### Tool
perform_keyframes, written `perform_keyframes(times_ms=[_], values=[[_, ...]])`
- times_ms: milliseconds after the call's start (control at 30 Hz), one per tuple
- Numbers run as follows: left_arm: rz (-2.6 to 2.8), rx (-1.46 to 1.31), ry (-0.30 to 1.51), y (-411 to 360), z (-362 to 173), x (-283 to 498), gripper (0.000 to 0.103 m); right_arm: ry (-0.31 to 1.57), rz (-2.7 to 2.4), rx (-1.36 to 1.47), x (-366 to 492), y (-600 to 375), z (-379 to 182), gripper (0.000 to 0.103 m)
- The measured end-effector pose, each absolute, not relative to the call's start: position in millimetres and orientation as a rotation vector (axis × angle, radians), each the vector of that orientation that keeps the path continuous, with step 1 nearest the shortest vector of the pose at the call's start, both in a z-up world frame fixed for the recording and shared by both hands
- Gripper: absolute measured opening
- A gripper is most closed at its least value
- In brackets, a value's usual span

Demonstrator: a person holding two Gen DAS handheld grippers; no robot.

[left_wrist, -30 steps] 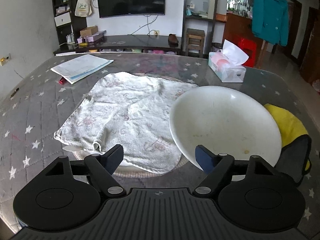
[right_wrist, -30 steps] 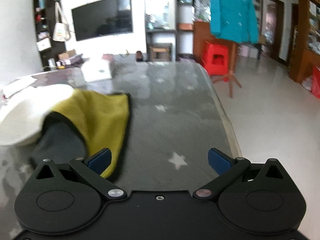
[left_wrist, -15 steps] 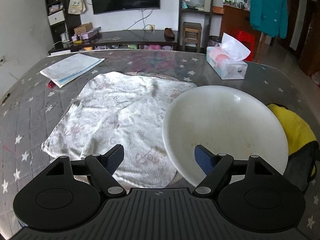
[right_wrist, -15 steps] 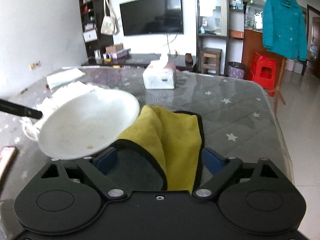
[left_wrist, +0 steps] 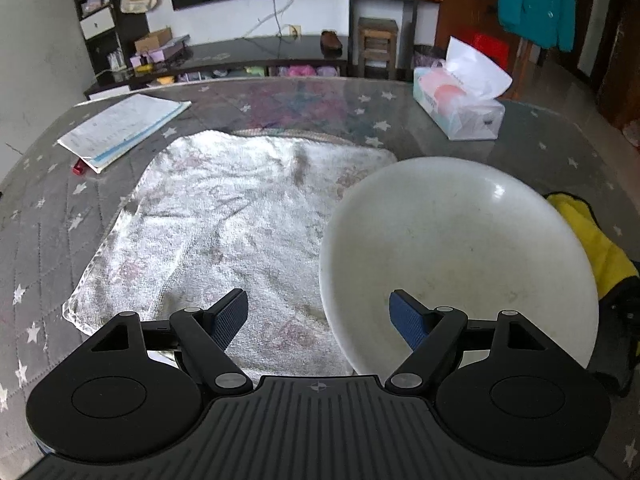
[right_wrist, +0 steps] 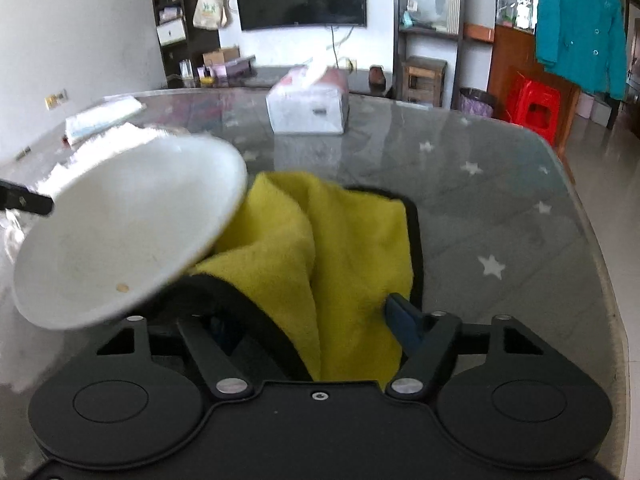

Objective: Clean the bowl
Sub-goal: 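Grasp the yellow-grey cloth with the right tool while the left tool grips the bowl rim, then hold the bowl rim with the left tool while the right tool wipes inside with the cloth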

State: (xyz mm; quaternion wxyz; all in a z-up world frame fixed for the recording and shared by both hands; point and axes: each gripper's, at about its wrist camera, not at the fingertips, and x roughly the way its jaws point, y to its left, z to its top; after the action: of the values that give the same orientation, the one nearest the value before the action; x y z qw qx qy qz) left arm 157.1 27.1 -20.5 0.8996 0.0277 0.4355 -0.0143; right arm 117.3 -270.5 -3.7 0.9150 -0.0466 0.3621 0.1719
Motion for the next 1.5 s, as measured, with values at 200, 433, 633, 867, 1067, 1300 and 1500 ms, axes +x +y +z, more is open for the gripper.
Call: perform_keyframes(times_ms=[200,433,633,867,1067,1300,1500], values=[[-0.087,0.061,0.966,32.9,-22.0,167.7,0.079,0.730,0.362,-0.116,114.5,-264.9,-4.1,0.061],[-0.160,0.043,1.056,32.2,-30.2,183.1,0.076,0.729,0.373,-0.106,114.8,-268.7,-1.8,0.032],[-0.207,0.059,1.103,27.2,-38.1,189.8,0.065,0.724,0.374,-0.111,111.0,-271.5,-2.0,0.024],[-0.301,0.035,1.177,29.8,-48.8,200.5,0.053,0.733,0.368,-0.132,106.8,-273.9,0.4,0.012],[-0.327,0.002,1.170,32.1,-50.5,200.6,0.040,0.726,0.357,-0.131,95.6,-282.7,0.4,0.011],[-0.375,-0.075,1.147,36.6,-46.2,191.9,0.029,0.713,0.356,-0.104,86.4,-291.8,3.4,0.009],[-0.445,-0.038,1.122,21.0,-41.6,180.1,0.029,0.682,0.363,-0.089,75.2,-294.6,12.6,0.009]])
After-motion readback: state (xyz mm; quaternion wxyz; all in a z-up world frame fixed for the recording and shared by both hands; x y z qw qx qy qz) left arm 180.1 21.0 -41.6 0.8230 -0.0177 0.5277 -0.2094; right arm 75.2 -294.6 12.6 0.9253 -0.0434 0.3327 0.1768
